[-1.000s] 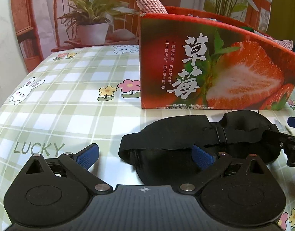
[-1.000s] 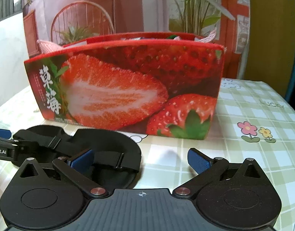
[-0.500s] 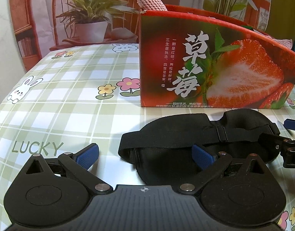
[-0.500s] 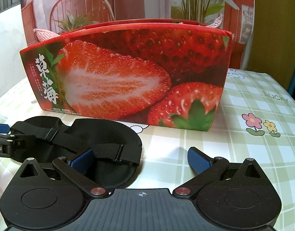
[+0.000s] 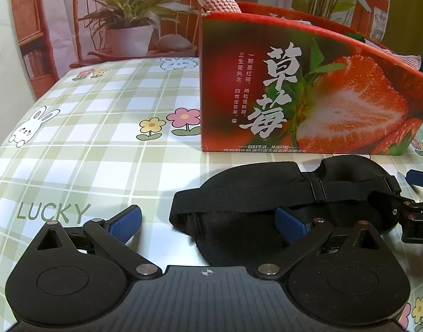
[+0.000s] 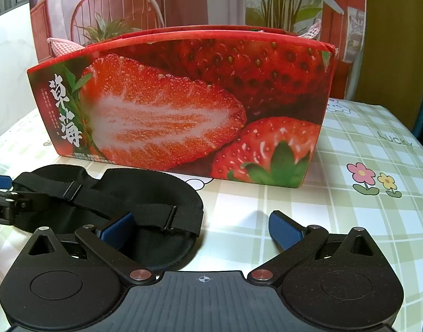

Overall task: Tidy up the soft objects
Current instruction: 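Close both tools on the black eye mask strap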

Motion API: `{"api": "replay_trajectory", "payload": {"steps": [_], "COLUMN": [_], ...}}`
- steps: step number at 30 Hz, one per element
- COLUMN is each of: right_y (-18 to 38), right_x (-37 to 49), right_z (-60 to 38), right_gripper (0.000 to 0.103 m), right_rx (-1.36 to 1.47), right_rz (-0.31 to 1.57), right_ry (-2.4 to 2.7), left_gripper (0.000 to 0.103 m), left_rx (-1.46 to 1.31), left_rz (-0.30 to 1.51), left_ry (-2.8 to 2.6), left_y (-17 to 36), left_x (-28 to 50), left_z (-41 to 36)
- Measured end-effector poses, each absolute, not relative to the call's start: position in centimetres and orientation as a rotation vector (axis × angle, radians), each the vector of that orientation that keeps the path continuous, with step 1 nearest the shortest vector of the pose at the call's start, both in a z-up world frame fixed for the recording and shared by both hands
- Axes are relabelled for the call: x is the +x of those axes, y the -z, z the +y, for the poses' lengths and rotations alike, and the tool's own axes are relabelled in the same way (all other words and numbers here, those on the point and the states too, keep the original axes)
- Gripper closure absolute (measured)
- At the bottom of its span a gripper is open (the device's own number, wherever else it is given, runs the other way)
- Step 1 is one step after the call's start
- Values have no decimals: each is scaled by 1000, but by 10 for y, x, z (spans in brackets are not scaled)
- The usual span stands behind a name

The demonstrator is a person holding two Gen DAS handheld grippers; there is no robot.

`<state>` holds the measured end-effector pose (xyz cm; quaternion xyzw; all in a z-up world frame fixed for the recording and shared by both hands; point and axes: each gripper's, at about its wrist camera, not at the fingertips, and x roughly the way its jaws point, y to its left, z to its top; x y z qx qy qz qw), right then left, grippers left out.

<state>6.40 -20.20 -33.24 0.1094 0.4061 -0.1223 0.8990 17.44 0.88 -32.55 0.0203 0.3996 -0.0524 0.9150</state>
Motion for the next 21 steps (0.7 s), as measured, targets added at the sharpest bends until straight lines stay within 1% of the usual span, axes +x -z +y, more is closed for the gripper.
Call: {"api": "replay_trajectory", "payload": {"steps": [6, 9, 11, 12, 14, 15, 16, 18, 20, 21], "right_y": [334, 334, 334, 334, 333, 333, 333, 333, 332, 332], "right_x": [66, 65, 64, 64, 64, 63, 63, 63, 63, 63], "right_z": [-202, -203, -203, -203, -203, -203, -203, -203, -203, -203], "right_gripper": [0, 0, 0, 0, 0, 0, 0, 0, 0, 0], "right_rx": [224, 228, 230, 230, 231, 232, 233, 233, 234, 235], "right_rz": [843, 841, 840, 840, 839, 837, 837, 837, 837, 836], "right_ry": [250, 244, 243, 243, 242, 241, 241, 241, 239, 238], "left_gripper": [2, 7, 19, 23, 39, 44, 52, 57, 66, 68], "left_rx": [19, 12, 7, 4, 2, -1, -3, -10, -18, -27], "left_rz": [861, 857, 854, 852, 845, 841, 837, 832, 828, 827], "left_ry": [115, 97, 102, 104, 110, 118, 131, 153, 172, 182], "left_y": [322, 321, 319, 318, 316, 315, 315, 314, 315, 315], "left_x": [174, 168, 165, 164, 162, 160, 158, 154, 152, 152], "left_z": [13, 12, 10, 10, 8, 7, 6, 4, 2, 1]}}
